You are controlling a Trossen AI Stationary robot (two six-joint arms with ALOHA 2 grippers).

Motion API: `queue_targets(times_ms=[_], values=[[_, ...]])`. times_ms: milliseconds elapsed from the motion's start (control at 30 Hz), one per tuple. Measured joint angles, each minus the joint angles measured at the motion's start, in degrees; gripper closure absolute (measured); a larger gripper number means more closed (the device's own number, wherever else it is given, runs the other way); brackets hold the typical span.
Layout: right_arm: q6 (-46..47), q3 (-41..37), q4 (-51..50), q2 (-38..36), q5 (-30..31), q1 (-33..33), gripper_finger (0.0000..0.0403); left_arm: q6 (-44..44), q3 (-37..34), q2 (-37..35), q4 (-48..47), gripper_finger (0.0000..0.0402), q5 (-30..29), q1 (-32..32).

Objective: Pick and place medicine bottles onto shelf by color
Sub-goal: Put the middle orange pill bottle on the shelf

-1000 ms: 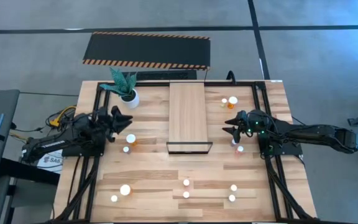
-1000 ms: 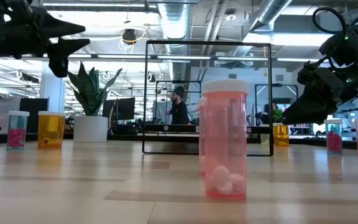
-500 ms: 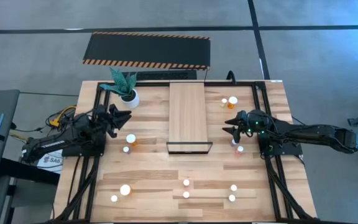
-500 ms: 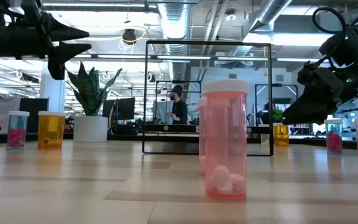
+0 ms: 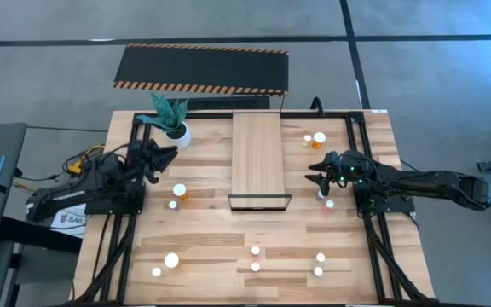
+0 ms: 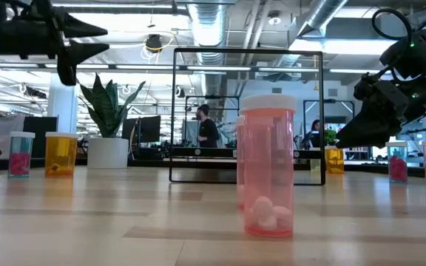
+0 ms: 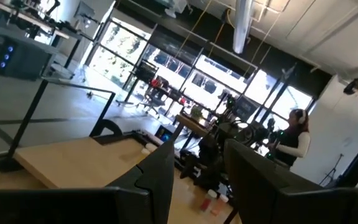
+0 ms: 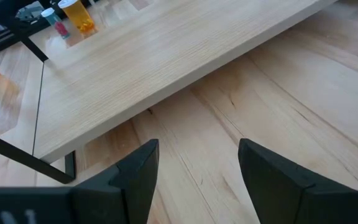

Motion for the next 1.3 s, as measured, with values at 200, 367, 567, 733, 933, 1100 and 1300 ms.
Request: queue_targets(times_ms=[200, 367, 567, 733, 933, 1100, 1300], values=[[0.01, 0.01, -0.02, 0.01, 0.01, 0.01, 0.0157, -1.73, 4.78, 11.67, -2.27, 0.0274, 0.01, 0.00], [0.00, 0.01, -0.01, 0.00, 0.00, 0.02, 0.0157, -8.39, 11.06, 24.43, -10.23, 0.0274, 0.03, 0.00], [0.01, 0.02, -0.02, 0.00, 0.01, 0.01, 0.0157, -13.71, 21.01, 37.88, -25.14, 0.0274, 3.25, 0.00], [0.00, 0.02, -0.02, 0.02, 0.00, 0.01, 0.0157, -22.49, 27.38, 46.47, -37.92, 0.0274, 6.92, -0.13], [0.01, 0.02, -0.06, 0.00, 0.00, 0.00, 0.0157, -33.74, 29.29, 52.74, -45.29, 0.0274, 8.53, -2.03], [0.01, 0.02, -0.09, 0.01, 0.00, 0.00, 0.0157, -39.47, 29.32, 55.27, -46.98, 0.0274, 7.78, -3.56], [0.02, 0.02, -0.13, 0.01, 0.00, 0.01, 0.0157, -39.85, 29.32, 55.95, -47.11, 0.0274, 6.45, -3.98]])
